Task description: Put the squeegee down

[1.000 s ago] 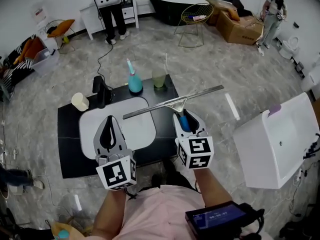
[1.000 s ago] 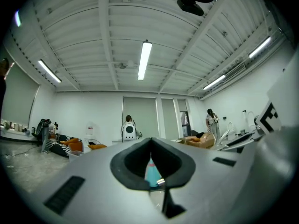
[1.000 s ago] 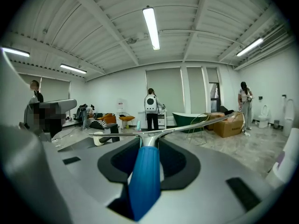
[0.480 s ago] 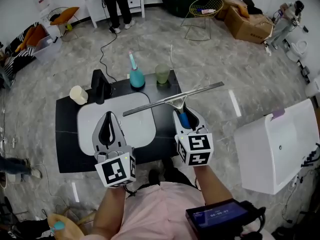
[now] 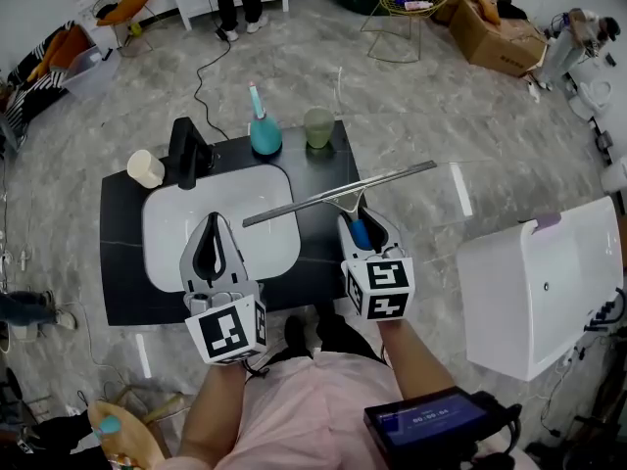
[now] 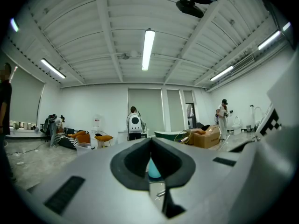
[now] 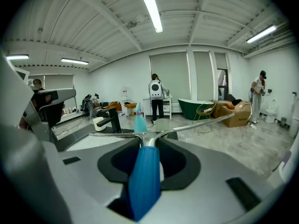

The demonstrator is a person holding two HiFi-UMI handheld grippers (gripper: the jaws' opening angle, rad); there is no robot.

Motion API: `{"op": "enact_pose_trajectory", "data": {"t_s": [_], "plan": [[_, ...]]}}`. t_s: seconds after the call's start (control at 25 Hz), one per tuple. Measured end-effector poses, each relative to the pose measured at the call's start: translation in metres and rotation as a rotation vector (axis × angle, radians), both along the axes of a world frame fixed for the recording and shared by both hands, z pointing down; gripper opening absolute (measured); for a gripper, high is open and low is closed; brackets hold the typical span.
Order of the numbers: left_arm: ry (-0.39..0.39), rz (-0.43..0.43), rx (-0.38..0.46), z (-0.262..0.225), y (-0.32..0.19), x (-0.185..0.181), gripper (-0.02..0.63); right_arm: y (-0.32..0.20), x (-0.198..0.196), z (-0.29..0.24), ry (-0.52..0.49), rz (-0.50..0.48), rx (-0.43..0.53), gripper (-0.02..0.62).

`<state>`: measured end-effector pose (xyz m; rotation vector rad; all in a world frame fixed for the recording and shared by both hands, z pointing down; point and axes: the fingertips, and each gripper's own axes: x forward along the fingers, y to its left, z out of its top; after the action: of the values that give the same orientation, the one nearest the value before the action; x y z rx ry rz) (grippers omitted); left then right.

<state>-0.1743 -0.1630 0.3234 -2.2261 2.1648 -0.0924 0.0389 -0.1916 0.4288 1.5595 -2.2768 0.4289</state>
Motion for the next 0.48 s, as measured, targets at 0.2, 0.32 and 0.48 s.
{"op": "enact_pose_trajectory", "data": {"t_s": [0.2,0.32,0.48], "plan": [[-0.004,-0.004,-0.026,0.010,-0.002,0.004,0.009,-0.002,0.003,0.021,0.003,-0.006,-0.043,0.130],[-0.004,-0.010,-0.049,0.018,-0.004,0.004,0.009,-0.002,0.003,0.033,0.005,-0.009,-0.072,0.130],[-0.002,-0.011,-0.074,0.030,-0.010,0.006,0.009,-0.004,0.006,0.048,0.008,-0.010,-0.102,0.130]]}}
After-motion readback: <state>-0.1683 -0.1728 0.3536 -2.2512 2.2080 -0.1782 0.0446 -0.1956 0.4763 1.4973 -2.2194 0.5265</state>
